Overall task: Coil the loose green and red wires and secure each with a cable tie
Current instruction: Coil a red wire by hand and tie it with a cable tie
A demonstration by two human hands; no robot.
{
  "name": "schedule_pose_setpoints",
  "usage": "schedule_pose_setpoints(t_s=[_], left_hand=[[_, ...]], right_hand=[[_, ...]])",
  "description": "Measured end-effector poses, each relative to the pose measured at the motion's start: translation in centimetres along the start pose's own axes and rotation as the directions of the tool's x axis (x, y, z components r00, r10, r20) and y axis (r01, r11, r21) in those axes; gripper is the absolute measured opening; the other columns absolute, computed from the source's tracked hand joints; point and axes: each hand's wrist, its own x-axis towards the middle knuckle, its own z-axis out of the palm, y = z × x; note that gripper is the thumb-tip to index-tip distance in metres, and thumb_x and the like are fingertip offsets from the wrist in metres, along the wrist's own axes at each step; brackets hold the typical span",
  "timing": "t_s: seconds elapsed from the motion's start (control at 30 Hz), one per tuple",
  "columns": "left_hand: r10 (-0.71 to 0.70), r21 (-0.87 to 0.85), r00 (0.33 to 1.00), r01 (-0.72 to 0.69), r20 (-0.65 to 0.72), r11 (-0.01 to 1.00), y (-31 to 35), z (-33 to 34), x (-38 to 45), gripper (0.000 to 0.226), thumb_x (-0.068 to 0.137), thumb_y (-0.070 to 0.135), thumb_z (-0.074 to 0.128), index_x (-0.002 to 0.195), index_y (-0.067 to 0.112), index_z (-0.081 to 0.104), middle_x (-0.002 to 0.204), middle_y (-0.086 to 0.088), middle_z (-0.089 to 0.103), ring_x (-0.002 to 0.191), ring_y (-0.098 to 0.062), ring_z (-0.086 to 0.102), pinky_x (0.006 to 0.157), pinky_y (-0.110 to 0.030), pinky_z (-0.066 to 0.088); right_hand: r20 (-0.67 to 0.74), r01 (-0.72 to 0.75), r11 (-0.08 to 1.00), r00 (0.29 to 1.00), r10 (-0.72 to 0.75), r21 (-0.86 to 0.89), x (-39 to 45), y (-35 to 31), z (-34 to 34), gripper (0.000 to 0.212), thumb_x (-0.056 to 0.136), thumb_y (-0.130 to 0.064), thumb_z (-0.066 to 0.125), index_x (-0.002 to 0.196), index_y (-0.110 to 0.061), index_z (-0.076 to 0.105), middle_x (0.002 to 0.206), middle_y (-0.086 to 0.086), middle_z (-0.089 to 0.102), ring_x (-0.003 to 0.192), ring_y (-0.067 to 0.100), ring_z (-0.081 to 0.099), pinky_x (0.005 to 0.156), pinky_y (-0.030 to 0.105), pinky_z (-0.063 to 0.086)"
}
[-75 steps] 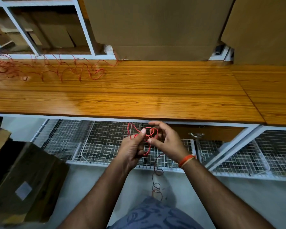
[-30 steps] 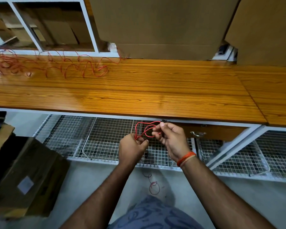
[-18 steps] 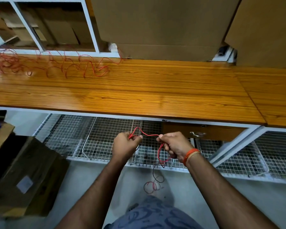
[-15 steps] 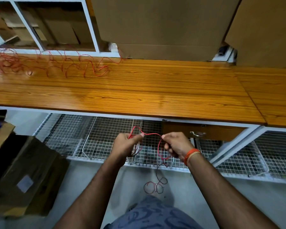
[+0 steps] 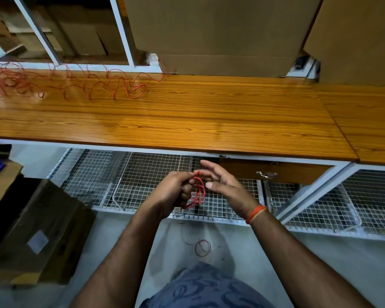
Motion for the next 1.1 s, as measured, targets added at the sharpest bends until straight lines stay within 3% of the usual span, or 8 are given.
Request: schedule_pose_setpoints(t_s=[0.2,0.37,0.43,0.57,0.77,0.9,1.03,1.1], left_hand=[[0.064,-0.036,0.998,-0.065,-0.017,0.997,0.4,-0.1,-0.7,0.041,0.109,0.022,0.034,0.068,0.021,0.042,0.052,0.007,0.025,0.043,-0.008,0.016,0.047,-0.021,0.011],[0.170,-0.101,0.985,-0.169,0.006,0.980,0.3,0.7,-1.5,0.041,0.108,0.017,0.033,0.069,0.019,0.042,0.051,0.006,0.026,0.043,-0.007,0.015,0.046,-0.022,0.008],[0.216,-0.145,0.976,-0.209,0.036,0.967,0.5,1.1,-1.8,0.038,0.108,0.014,0.031,0.071,0.017,0.043,0.053,0.005,0.026,0.044,-0.006,0.015,0.046,-0.024,0.008],[0.191,-0.241,0.979,-0.168,0.074,0.956,0.6,1.4,-1.9,0.042,0.106,0.019,0.028,0.076,0.009,0.055,0.053,0.003,0.031,0.044,-0.008,0.020,0.044,-0.021,0.019],[0.051,-0.390,0.989,0.008,0.141,0.921,0.5,3.2,-1.3,0.049,0.105,0.044,0.032,0.078,0.011,0.056,0.047,0.009,0.029,0.039,-0.006,0.022,0.042,-0.021,0.022],[0.040,-0.527,0.996,0.007,0.077,0.850,0.0,5.1,-0.8,0.031,0.096,0.032,0.045,0.068,0.019,0.051,0.047,0.012,0.027,0.037,-0.003,0.019,0.040,-0.018,0.012],[0.070,-0.755,0.998,-0.042,0.005,0.655,-0.5,4.6,-0.2,0.037,0.101,0.033,0.042,0.067,0.021,0.049,0.046,0.012,0.029,0.043,-0.004,0.009,0.039,-0.018,0.009],[0.118,-0.820,0.993,-0.054,0.017,0.569,-0.8,3.9,-0.1,0.034,0.102,0.035,0.044,0.072,0.020,0.049,0.048,0.011,0.031,0.044,-0.003,0.012,0.039,-0.019,0.012]], right_hand=[[0.044,0.014,0.999,0.999,-0.013,-0.043,-0.7,0.5,0.5,0.047,0.091,-0.028,0.070,0.136,-0.022,0.059,0.125,0.015,0.065,0.114,0.020,0.063,0.097,0.040,0.054],[-0.045,0.033,0.997,0.999,-0.030,0.066,-0.6,0.2,1.6,0.012,0.103,-0.015,0.058,0.113,-0.011,0.064,0.099,0.000,0.065,0.091,0.009,0.062,0.081,0.030,0.052],[-0.065,0.034,0.991,0.998,-0.026,0.127,-0.5,-0.1,2.2,0.013,0.107,-0.010,0.049,0.111,-0.012,0.062,0.094,0.000,0.069,0.085,0.013,0.063,0.076,0.031,0.052],[-0.149,0.175,0.963,0.967,-0.208,-0.204,-0.3,-0.3,2.3,0.015,0.107,-0.011,0.047,0.110,-0.011,0.062,0.087,0.003,0.069,0.078,0.017,0.063,0.073,0.039,0.052],[-0.125,0.301,0.736,0.878,-0.462,-0.607,-1.3,-0.1,0.9,0.016,0.106,-0.017,0.047,0.114,-0.015,0.061,0.085,0.001,0.065,0.073,0.015,0.060,0.065,0.039,0.048],[-0.072,0.272,0.815,0.932,-0.356,-0.511,-2.7,-0.5,-2.1,0.019,0.108,-0.023,0.047,0.098,-0.015,0.061,0.072,0.001,0.061,0.064,0.016,0.056,0.058,0.036,0.045],[-0.098,0.127,0.890,0.977,-0.188,-0.438,-4.2,1.3,-7.1,0.010,0.102,-0.023,0.061,0.095,-0.022,0.068,0.083,-0.005,0.064,0.073,0.003,0.058,0.066,0.015,0.046],[-0.134,0.083,0.943,0.982,-0.132,-0.322,-5.1,2.4,-8.8,0.007,0.100,-0.016,0.064,0.096,-0.020,0.070,0.086,-0.002,0.066,0.080,0.007,0.063,0.073,0.019,0.051]])
